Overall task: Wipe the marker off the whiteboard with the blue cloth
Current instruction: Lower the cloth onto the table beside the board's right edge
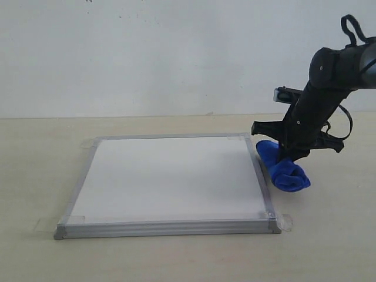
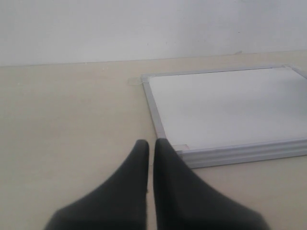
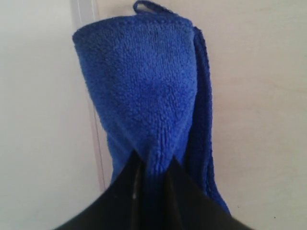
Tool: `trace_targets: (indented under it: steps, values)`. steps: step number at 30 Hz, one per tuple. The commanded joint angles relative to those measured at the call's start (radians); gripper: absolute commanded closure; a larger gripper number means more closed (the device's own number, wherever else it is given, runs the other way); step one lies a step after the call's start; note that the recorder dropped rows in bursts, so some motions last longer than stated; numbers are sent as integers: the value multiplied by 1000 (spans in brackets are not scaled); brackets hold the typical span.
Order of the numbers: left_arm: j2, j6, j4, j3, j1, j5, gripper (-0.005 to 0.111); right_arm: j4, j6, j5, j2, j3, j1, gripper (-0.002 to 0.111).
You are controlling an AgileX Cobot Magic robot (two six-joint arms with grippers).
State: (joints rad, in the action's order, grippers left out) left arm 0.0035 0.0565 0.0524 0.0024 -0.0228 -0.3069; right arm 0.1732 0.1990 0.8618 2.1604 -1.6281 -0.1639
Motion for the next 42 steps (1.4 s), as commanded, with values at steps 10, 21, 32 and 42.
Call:
trace_targets:
  steps: [10, 21, 32, 42]
  values:
    - [-4, 5, 2, -2, -3, 11, 103, 10, -3, 25, 45, 1, 5, 108]
    - [-4, 5, 2, -2, -3, 11, 103, 13, -32, 73, 33, 1, 5, 55]
    - [-4, 5, 2, -2, -3, 11, 103, 0, -32, 53, -105, -1, 5, 50]
    - [-4, 5, 2, -2, -3, 11, 103, 0, -80, 14, 0, -1, 5, 107]
